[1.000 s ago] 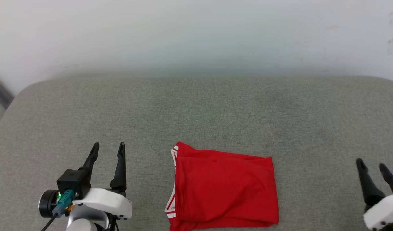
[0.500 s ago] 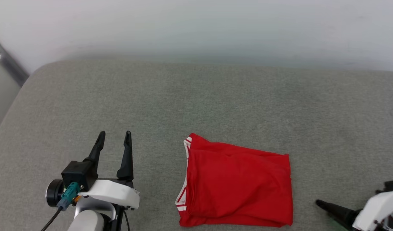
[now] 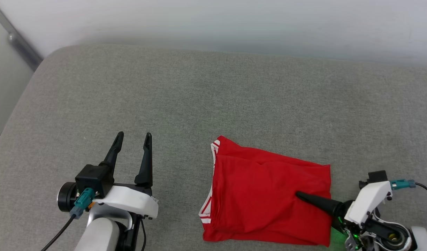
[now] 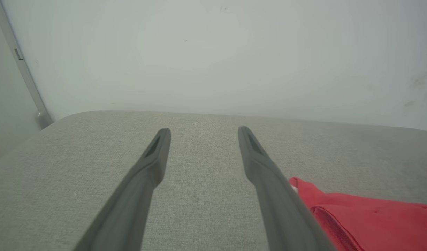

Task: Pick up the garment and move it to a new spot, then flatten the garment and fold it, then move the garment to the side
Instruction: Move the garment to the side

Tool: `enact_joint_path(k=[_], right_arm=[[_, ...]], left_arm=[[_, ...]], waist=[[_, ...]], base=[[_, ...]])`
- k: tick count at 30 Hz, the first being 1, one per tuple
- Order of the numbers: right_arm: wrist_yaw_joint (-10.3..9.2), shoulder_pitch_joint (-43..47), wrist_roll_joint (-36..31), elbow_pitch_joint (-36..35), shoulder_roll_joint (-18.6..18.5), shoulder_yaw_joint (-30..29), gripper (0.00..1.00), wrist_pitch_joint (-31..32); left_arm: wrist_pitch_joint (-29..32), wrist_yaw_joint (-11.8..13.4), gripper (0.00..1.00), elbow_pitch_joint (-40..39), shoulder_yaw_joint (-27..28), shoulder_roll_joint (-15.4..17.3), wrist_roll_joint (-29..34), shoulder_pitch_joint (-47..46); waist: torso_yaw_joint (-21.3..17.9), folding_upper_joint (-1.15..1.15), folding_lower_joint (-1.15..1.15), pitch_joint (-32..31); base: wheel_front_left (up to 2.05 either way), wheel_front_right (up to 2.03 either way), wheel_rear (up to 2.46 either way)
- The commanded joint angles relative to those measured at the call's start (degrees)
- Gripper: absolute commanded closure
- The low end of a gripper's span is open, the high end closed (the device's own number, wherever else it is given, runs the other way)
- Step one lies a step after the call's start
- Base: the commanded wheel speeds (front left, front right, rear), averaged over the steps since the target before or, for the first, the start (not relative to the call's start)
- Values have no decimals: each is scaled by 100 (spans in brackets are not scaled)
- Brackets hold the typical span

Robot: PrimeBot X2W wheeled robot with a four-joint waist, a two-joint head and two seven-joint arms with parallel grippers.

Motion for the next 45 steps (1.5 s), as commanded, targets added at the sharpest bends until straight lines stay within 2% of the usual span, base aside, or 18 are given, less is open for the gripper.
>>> enact_joint_path(k=[1, 2, 6, 11, 18, 21, 26, 32, 38, 45], right_arm=[[-2, -27, 23, 52, 49, 142, 100, -81], [-2, -49, 45, 25, 45, 210, 100, -143], [-2, -84, -275, -320, -350, 706, 100, -582], [-2, -82, -900, -567, -891, 1407, 100, -963], [-3, -237, -2065, -448, -1618, 2042, 100, -1365], [-3, -376, -2322, -337, -1751, 2095, 100, -1495], [-4, -691, -2447, -20, -1876, 2048, 100, -1701], [-3, -1316, -2497, 404, -1962, 1956, 100, -2301], [-3, -2081, -2726, 912, -2210, 1665, 100, -3059], [-4, -2939, -3229, 1613, -2794, 849, 100, -3815]], left_arm=[[-26, -32, 0, 15, 19, -35, 51, -77], [-26, -56, 0, 26, 26, -48, 64, -74], [-26, -114, 0, 92, 77, -99, 155, -20], [-26, -155, 0, 99, 150, -139, 202, 76], [-20, -194, 0, -13, 236, -139, 290, 184], [-20, -201, 0, -99, 251, -193, 313, 186], [-20, -238, 0, -289, 233, -222, 405, 63], [35, -319, 0, -496, 112, -120, 546, -319], [314, -404, 0, -884, -6, 49, 731, -947], [486, -504, 0, -1211, -187, 132, 909, -1648]], waist=[[21, 0, 0, 3], [28, 0, 0, -4], [-13, 0, 0, -120], [-233, 0, 0, -284], [-923, 0, 0, -340], [-1296, 0, 0, -282], [-1949, 0, 0, 14], [-2459, 0, 0, 739], [-2558, 0, 0, 1654], [-2428, 0, 0, 2383]], base=[[0, 0, 0], [0, 0, 0], [0, 0, 0], [0, 0, 0], [0, 0, 0], [0, 0, 0], [0, 0, 0], [0, 0, 0], [0, 0, 0], [0, 0, 0]])
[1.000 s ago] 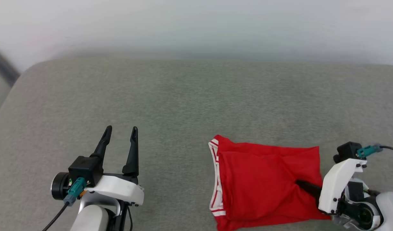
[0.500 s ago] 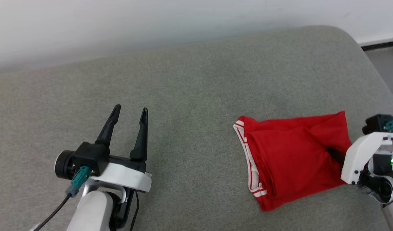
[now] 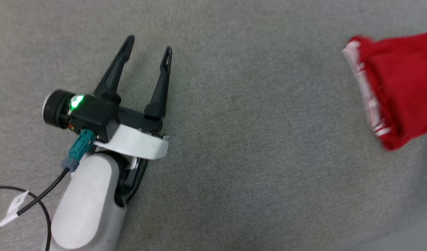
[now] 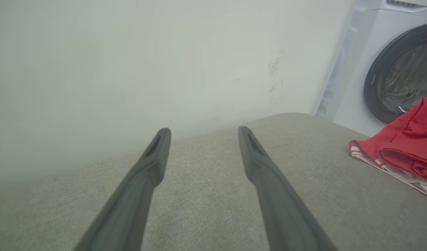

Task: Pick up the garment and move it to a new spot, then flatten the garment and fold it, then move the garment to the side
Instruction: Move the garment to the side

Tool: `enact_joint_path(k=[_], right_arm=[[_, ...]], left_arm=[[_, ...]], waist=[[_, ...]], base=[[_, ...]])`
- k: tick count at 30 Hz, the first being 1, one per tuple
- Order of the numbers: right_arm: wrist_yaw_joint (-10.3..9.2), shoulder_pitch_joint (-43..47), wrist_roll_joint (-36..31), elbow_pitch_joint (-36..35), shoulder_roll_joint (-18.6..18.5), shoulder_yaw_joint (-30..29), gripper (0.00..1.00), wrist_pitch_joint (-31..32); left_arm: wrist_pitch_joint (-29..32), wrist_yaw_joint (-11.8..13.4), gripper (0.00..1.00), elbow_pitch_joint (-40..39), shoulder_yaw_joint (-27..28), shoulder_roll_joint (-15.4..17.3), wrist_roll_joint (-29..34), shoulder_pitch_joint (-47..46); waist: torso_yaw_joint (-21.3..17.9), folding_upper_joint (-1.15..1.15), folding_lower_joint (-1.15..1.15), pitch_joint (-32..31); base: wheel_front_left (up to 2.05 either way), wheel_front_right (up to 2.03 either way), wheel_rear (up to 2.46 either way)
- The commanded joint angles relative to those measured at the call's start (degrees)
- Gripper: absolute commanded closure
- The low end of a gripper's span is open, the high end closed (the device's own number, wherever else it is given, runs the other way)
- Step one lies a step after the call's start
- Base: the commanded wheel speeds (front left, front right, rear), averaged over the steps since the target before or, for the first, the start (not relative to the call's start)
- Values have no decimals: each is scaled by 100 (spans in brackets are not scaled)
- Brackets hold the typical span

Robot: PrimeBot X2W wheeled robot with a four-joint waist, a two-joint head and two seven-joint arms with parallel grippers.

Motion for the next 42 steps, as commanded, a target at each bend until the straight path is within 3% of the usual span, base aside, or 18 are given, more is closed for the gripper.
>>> enact_joint_path(k=[1, 6, 7, 8, 16, 25, 32, 42], right_arm=[[-5, -272, -190, 211, -169, -253, 100, -187], [-4, -656, -564, 619, -191, -588, 100, -574], [-4, -699, -633, 681, -146, -620, 57, -678], [-4, -735, -712, 755, -109, -655, 0, -795], [-4, -812, -1291, 1336, 140, -985, 0, -1764], [-5, -110, -1770, 1247, 203, -828, 0, -2219], [-5, 691, -1726, 745, 501, -595, 0, -2382], [-4, 2208, -1627, -931, 1499, 26, 0, -2321]], left_arm=[[11, -33, 0, -63, -50, 27, 52, -185], [40, -63, 0, -152, -111, 63, 100, -380], [43, -73, 0, -144, -115, 75, 96, -400], [43, -62, 0, -129, -118, 85, 99, -415], [-61, 21, 0, 35, -89, 89, 14, -229], [-281, 249, 0, 370, 118, -24, -287, 481], [-377, 382, 0, 569, 272, -90, -486, 965], [-465, 580, 0, 679, 500, -141, -679, 1727]], waist=[[35, 0, -1, 477], [80, 0, -1, 708], [85, 0, -1, 737], [90, 0, -1, 760], [85, 0, -1, 555], [82, 0, -1, -537], [223, 0, -1, -1245], [690, 0, -1, -1962]], base=[[0, 0, 0], [0, 0, 0], [0, 0, 0], [0, 0, 0], [0, 0, 0], [0, 0, 0], [0, 0, 0], [0, 0, 0]])
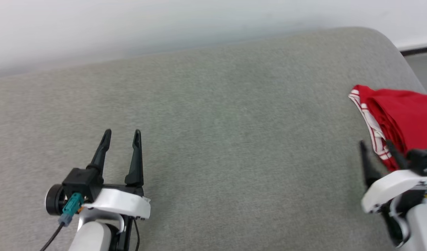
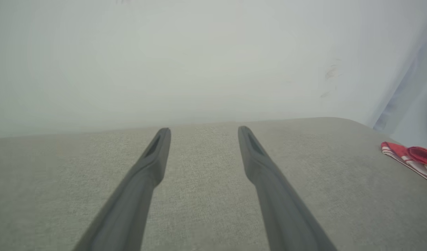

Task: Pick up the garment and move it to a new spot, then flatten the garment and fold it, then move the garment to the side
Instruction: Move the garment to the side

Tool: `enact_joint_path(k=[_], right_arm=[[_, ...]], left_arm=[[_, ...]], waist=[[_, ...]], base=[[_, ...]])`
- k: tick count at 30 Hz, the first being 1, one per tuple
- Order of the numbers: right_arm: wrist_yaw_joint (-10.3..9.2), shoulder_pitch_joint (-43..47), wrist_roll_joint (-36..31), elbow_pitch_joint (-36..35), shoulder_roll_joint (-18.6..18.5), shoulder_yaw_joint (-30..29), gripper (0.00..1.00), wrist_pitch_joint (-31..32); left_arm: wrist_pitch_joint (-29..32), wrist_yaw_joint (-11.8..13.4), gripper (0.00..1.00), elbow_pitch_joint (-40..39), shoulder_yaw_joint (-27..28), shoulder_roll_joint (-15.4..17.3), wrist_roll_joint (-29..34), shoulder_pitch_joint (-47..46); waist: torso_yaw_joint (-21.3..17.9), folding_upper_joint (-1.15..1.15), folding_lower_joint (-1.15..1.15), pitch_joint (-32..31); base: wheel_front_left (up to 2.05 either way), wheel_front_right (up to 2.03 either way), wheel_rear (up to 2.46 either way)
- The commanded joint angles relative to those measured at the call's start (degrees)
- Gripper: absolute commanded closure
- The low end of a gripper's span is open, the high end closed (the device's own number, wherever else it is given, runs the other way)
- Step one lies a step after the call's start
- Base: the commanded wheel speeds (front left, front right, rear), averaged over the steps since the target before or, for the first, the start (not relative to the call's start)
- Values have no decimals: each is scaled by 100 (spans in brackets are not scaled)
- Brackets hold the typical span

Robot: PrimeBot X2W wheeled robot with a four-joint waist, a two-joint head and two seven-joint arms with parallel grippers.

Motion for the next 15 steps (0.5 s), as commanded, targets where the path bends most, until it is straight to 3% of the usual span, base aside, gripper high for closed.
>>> enact_joint_path(k=[1, 8, 15], right_arm=[[-4, 192, 12, -271, 130, 103, 0, 40], [-5, 749, -35, -1761, 416, 385, 0, 258], [-4, 1497, -282, -2929, 674, 114, 0, 611]], left_arm=[[-36, 40, 0, 29, 24, 0, 14, 109], [-53, 143, 0, 154, 102, 75, 41, 391], [-66, 118, 0, 378, 166, 148, -28, 686]], waist=[[260, 0, 1, -233], [620, 0, 1, -488], [884, 0, 1, -896]], base=[[0, 0, 0], [0, 0, 0], [0, 0, 0]])
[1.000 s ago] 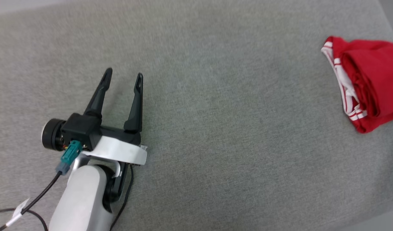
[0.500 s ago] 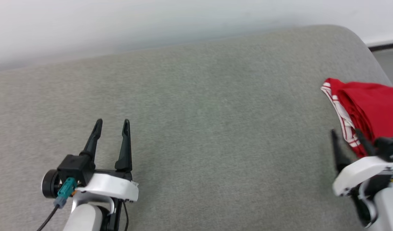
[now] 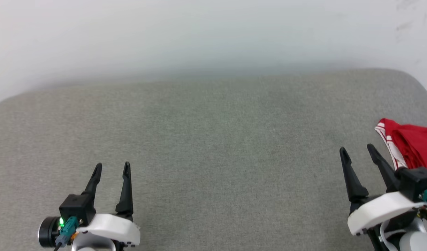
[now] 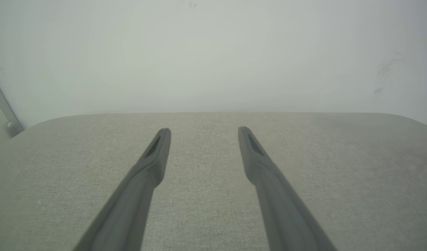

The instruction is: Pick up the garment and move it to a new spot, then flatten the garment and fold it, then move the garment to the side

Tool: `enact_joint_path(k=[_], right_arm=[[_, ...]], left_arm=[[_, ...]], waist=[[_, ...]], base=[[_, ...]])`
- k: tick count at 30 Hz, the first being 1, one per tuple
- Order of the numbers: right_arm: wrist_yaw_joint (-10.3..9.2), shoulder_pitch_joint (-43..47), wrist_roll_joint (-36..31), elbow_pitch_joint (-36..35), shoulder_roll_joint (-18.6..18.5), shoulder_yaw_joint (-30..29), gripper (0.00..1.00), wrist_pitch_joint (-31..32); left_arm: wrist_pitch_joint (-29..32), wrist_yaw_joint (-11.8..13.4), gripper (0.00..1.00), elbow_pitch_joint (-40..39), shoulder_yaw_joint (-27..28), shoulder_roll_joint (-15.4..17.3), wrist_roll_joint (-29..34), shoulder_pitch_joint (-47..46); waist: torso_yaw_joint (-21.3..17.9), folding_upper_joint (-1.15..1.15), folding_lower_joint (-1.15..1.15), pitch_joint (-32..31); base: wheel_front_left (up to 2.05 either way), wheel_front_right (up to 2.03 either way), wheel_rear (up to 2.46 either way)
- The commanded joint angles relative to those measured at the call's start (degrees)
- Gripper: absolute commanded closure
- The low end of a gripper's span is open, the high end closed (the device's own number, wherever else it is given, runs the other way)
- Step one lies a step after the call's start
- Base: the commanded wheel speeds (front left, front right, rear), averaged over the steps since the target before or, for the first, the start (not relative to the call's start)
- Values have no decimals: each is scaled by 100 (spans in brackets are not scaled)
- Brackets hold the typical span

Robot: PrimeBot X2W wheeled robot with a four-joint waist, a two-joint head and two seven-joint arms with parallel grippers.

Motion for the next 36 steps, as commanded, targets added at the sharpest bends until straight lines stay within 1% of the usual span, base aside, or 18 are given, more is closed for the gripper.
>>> enact_joint_path(k=[1, 6, 11, 20, 31, 32, 34, 36], right_arm=[[-4, 205, -41, -196, 78, -49, 0, 77], [-4, 615, -137, -691, 223, -177, 0, 349], [-4, 780, -174, -916, 294, -228, 0, 505], [-4, 829, -213, -965, 341, -212, 0, 564], [-4, 775, -158, -864, 302, -214, 0, 497], [0, 764, -148, -858, 314, -211, 100, 523], [0, 797, -135, -738, 320, -204, 100, 537], [0, 776, 58, -677, 329, -220, 100, 548]], left_arm=[[-26, -14, 0, 44, 28, 7, -42, 125], [-32, -95, 0, 187, 59, -17, -151, 335], [-41, -171, 0, 284, 26, -94, -193, 366], [-47, -227, 0, 326, 38, -132, -140, 244], [-47, -240, 0, 289, 76, -135, -42, 190], [-3, -243, 100, 327, 73, -126, -85, 266], [17, -245, 100, 430, 66, -160, -111, 318], [80, -268, 100, 463, 113, -187, -283, 301]], waist=[[136, 0, 1, -201], [250, 0, 1, -380], [331, 0, 1, -414], [366, 0, 1, -431], [329, 0, 1, -424], [330, 0, 1, -423], [329, 0, 1, -423], [329, 0, 2, -422]], base=[[0, 0, 0], [0, 0, 0], [0, 0, 0], [0, 0, 0], [0, 0, 0], [0, 0, 0], [0, 0, 0], [0, 0, 0]])
